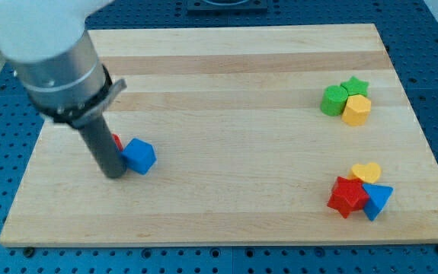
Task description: Drag the blue cube into the group of blocks
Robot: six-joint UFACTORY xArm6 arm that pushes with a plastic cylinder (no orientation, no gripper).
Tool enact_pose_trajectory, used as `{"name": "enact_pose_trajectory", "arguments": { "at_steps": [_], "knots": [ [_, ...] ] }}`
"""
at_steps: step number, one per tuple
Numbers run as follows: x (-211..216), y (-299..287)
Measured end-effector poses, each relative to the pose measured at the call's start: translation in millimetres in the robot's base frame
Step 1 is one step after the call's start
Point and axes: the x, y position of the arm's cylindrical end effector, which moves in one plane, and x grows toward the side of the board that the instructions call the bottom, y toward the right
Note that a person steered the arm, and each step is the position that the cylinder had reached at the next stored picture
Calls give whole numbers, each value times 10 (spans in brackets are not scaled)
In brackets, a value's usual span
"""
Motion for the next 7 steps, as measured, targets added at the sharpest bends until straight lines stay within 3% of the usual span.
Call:
{"name": "enact_pose_trajectory", "arguments": {
  "at_steps": [1, 3, 5, 7],
  "knots": [
    [-222, 248],
    [-106, 777],
    [-403, 256],
    [67, 1205]
  ]
}}
